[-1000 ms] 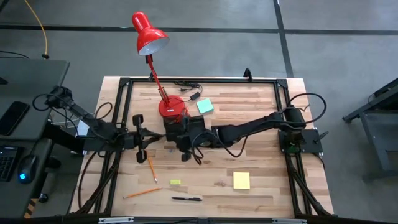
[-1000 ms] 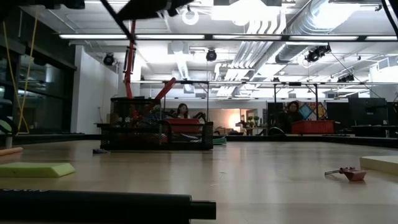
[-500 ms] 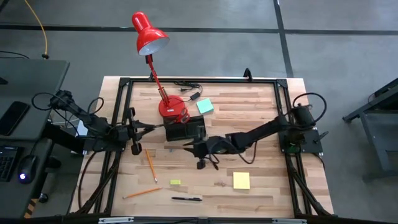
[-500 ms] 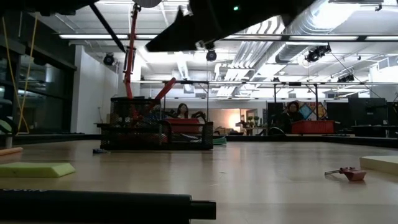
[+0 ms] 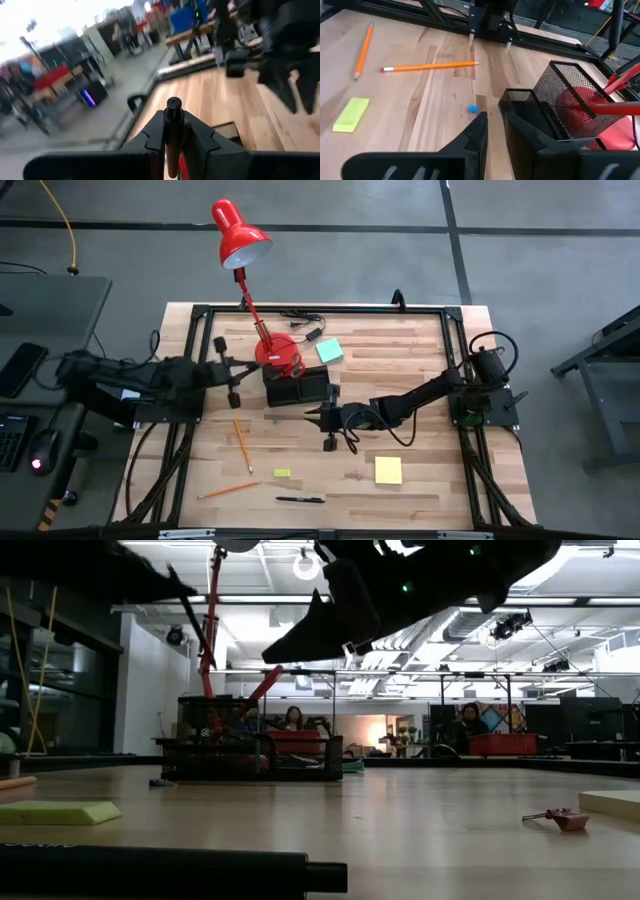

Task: Pick and place office supplies into organizer
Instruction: Put the top black pen into the desk organizer, then put the black pen into the desk organizer

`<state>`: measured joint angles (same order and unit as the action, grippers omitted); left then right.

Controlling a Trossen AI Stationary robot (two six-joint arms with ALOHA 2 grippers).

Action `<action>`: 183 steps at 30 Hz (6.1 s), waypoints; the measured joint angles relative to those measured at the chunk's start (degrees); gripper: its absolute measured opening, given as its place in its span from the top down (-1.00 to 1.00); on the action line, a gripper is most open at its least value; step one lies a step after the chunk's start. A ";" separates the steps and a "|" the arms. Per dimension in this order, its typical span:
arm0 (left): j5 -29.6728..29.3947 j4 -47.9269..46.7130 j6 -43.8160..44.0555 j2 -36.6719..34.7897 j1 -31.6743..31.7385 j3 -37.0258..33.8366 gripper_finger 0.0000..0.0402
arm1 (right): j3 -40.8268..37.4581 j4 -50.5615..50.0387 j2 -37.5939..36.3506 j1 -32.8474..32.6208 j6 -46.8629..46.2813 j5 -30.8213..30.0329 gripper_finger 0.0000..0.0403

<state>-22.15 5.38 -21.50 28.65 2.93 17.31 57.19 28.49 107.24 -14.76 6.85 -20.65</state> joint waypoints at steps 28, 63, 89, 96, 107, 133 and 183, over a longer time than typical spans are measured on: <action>25.05 0.33 11.45 19.68 18.10 0.01 0.82 | 0.04 -1.27 0.00 -1.04 -0.81 -0.28 0.74; 37.52 8.11 10.41 4.57 18.06 0.01 0.54 | 0.07 -1.78 0.02 -0.93 -2.60 -0.19 0.74; 29.75 -1.86 4.56 -1.20 -5.68 -0.21 0.54 | 25.77 -48.69 4.88 -11.28 -24.84 7.53 0.43; 16.18 -1.24 -0.46 -0.68 -15.41 -0.23 0.54 | 48.26 -59.96 20.31 -11.53 -30.49 19.81 0.28; 14.58 -1.45 -5.17 -7.39 -17.21 0.84 0.54 | 76.09 -80.46 35.72 -12.05 -37.34 25.60 0.28; 15.01 -5.38 -7.19 -10.13 -17.21 0.84 0.54 | 74.10 -82.68 37.94 -13.89 -40.92 25.08 0.28; 15.01 -5.53 -7.18 -10.06 -17.21 0.84 0.54 | 74.60 -80.23 44.72 -14.31 -35.91 33.66 0.96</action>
<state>-7.14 -0.14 -28.69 18.59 -14.28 18.15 131.79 -51.74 151.96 -29.07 -29.06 13.00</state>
